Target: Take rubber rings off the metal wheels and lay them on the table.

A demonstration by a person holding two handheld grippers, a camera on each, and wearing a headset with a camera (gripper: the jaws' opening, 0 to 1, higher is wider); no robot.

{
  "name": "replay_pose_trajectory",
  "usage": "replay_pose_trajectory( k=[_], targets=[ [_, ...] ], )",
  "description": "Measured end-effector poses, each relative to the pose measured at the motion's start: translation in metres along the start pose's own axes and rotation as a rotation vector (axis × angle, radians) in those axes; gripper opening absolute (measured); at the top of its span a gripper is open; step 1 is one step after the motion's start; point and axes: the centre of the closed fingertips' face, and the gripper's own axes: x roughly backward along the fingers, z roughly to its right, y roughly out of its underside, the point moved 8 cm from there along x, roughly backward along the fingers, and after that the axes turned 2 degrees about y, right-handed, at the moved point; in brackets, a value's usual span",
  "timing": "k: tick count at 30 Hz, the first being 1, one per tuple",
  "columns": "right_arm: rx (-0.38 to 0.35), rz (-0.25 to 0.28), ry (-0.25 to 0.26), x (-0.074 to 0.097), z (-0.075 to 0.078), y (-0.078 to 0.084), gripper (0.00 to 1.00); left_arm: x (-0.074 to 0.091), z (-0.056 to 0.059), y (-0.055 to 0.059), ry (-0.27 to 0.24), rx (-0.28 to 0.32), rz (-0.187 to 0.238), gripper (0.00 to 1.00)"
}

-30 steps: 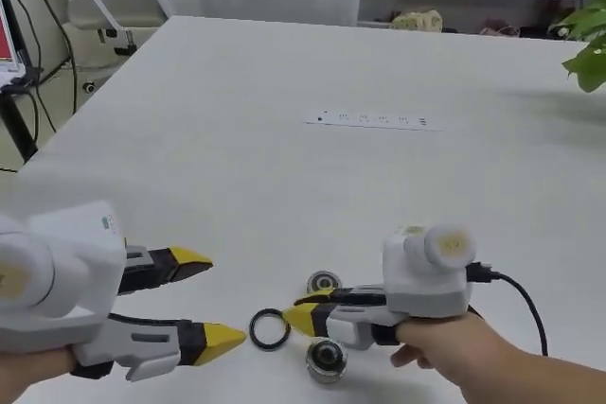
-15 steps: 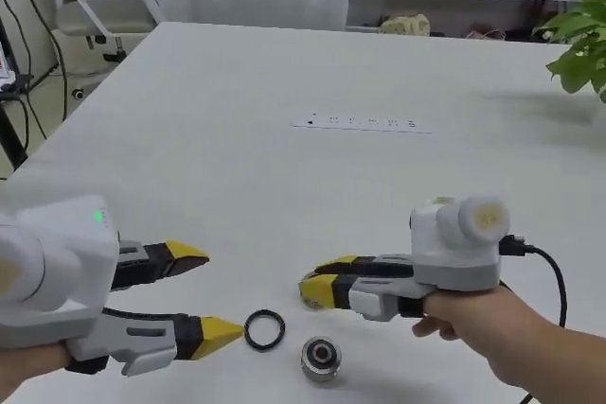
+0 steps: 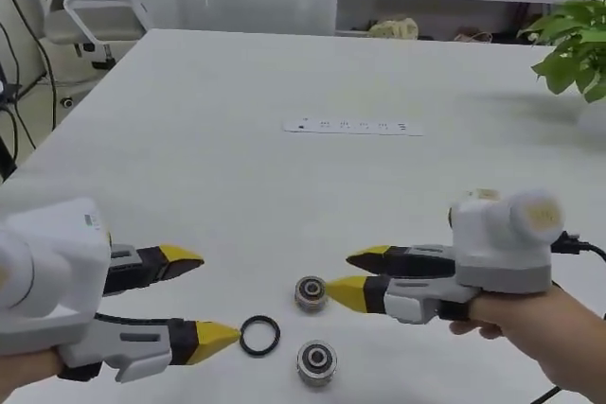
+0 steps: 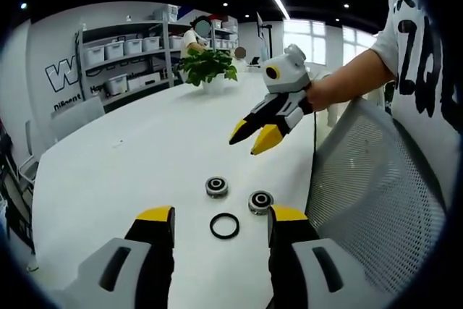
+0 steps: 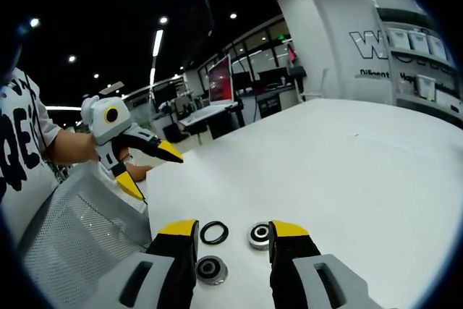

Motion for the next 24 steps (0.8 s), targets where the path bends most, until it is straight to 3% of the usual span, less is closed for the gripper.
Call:
replay_pose_trajectory(
  k=[15, 24],
  targets=[
    [0.101, -0.035, 0.050, 0.038, -0.002, 0.013, 0.53, 0.002, 0.003, -0.003, 0.001, -0.002, 0.002, 0.51],
    [0.176, -0.082, 0.067, 0.054, -0.007, 0.026, 0.62, 0.002, 0.005, 0.000, 0.006, 0.002, -0.007, 0.54]
  ],
)
